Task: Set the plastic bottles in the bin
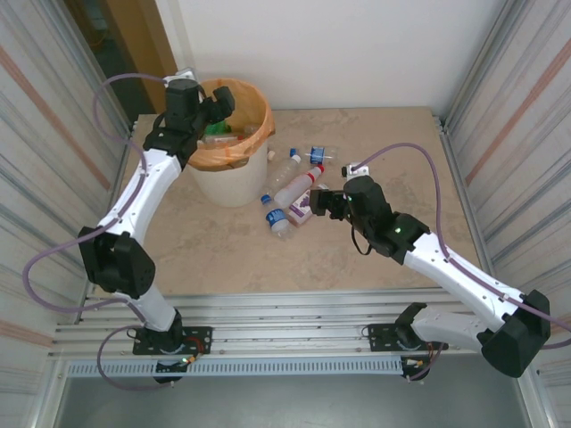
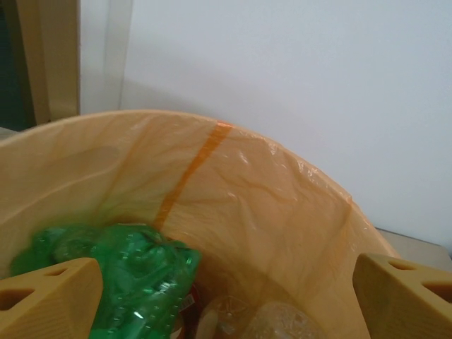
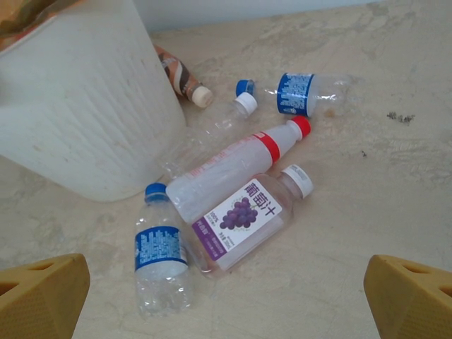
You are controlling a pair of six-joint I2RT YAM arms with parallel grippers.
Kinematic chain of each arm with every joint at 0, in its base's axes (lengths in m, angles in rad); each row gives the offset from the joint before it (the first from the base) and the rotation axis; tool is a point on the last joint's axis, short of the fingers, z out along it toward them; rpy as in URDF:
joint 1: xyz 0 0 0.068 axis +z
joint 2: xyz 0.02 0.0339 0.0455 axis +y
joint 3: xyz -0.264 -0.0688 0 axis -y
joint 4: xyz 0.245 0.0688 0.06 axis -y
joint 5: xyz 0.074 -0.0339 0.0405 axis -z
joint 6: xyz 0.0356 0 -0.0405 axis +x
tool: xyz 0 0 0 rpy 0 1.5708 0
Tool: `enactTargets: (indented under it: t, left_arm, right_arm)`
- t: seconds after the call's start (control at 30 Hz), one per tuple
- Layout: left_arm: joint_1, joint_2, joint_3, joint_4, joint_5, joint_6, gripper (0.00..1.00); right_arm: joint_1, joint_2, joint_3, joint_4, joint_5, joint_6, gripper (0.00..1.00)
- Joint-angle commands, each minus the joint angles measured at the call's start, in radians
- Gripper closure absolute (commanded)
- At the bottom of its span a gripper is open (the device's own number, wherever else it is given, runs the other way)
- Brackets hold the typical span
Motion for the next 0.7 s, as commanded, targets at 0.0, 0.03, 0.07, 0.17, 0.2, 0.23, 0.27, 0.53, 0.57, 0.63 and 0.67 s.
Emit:
enactTargets:
  t: [0.0, 0.03, 0.07, 0.17, 0.2, 0.23, 0.27, 0.53, 0.57, 0.63, 0.67]
  left_arm:
    - [-0.006, -0.071, -0.014, -0.012, -0.068, 0.040, 0.08]
    - [-0.010, -0.082, -0.017, -0.013, -0.077, 0.049, 0.09]
    - [-0.014, -0.090, -0.018, -0.015, -0.088, 0.053, 0.09]
    - [-0.032, -0.113, -0.021, -0.022, -0.101, 0.082, 0.10]
    - [-0.043, -0.118, -0.017, -0.029, -0.105, 0.094, 0.10]
    - [-0.055, -0.124, -0.013, -0.040, -0.113, 0.108, 0.10]
    - [-0.069, -0.129, -0.010, -0.049, -0.120, 0.118, 0.10]
    - [-0.229, -0.207, -0.039, -0.101, -0.190, 0.204, 0.10]
    - [-0.254, -0.219, -0.050, -0.105, -0.199, 0.213, 0.09]
    - [-0.304, -0.240, -0.068, -0.113, -0.221, 0.234, 0.09]
    - [-0.331, -0.249, -0.076, -0.121, -0.241, 0.241, 0.09]
  right_arm:
    - [-0.007, 0.008, 0.030, -0.011, -0.007, 0.016, 0.02]
    - [-0.007, 0.009, 0.030, -0.011, -0.007, 0.015, 0.02]
    - [-0.007, 0.009, 0.030, -0.010, -0.008, 0.015, 0.02]
    - [-0.006, 0.012, 0.031, -0.009, -0.008, 0.017, 0.02]
    - [-0.006, 0.013, 0.030, -0.009, -0.008, 0.018, 0.02]
    - [-0.006, 0.014, 0.032, -0.010, -0.007, 0.018, 0.02]
    - [-0.008, 0.014, 0.031, -0.009, -0.007, 0.019, 0.02]
    - [-0.017, 0.018, 0.030, -0.027, 0.017, 0.032, 0.02]
    - [-0.022, 0.017, 0.029, -0.031, 0.021, 0.034, 0.02]
    - [-0.032, 0.014, 0.029, -0.040, 0.030, 0.043, 0.02]
    - [-0.038, 0.013, 0.030, -0.047, 0.034, 0.050, 0.02]
